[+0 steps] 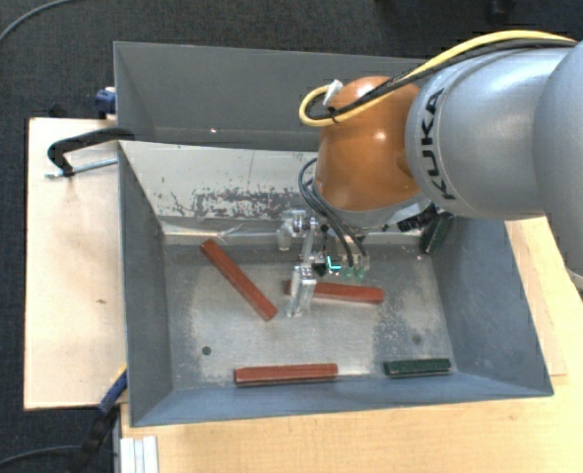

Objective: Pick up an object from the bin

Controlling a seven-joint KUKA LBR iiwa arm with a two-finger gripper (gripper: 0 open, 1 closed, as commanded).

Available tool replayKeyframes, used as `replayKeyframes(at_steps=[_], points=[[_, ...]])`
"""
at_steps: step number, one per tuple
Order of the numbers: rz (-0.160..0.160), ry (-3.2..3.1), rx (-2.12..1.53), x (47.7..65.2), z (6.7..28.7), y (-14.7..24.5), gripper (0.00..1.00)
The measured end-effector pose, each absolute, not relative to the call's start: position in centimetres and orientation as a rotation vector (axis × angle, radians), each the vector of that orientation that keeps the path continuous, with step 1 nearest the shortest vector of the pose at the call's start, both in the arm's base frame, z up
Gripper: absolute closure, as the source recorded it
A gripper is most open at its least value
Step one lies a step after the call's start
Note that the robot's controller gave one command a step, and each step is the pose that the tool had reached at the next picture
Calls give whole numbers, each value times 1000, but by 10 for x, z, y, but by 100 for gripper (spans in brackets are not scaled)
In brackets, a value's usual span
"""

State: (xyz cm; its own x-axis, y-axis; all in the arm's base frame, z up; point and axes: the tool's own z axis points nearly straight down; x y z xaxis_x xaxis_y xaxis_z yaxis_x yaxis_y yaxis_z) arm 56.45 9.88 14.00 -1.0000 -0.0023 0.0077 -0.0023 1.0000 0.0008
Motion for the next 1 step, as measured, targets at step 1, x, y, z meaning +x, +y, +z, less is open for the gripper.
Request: replayKeyframes(at_steps=[1], points=[[-1,-3134,225,569,71,40,0]])
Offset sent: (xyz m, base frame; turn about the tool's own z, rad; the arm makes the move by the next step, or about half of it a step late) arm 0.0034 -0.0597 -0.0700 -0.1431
